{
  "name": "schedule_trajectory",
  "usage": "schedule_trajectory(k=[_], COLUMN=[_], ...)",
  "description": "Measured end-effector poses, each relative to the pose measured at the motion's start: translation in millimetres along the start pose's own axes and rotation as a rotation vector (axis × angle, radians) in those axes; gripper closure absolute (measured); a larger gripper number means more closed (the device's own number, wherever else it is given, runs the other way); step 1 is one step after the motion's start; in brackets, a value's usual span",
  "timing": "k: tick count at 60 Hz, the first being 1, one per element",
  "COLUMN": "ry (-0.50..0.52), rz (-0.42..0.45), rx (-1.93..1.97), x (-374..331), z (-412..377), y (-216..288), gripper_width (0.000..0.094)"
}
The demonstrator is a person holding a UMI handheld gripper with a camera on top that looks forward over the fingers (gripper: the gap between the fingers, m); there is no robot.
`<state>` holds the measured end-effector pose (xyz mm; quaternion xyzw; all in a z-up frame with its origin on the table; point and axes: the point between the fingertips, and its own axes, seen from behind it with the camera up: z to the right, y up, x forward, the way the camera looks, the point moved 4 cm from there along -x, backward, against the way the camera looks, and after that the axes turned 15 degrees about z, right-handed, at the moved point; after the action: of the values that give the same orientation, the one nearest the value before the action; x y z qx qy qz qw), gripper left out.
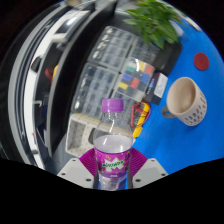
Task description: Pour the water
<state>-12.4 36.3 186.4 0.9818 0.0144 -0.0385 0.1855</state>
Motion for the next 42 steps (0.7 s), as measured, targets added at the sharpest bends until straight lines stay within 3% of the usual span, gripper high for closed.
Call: schedule_trajectory(k=[16,27,42], ry=[-0.126,-0.168,-0.212], rz=[0.002,0.067,0.016], rx=[0.422,0.684,0.761], x=[13,19,23], z=[39,48,51], y=[50,72,67], gripper_width=[0.0546,0.0546,0.0548])
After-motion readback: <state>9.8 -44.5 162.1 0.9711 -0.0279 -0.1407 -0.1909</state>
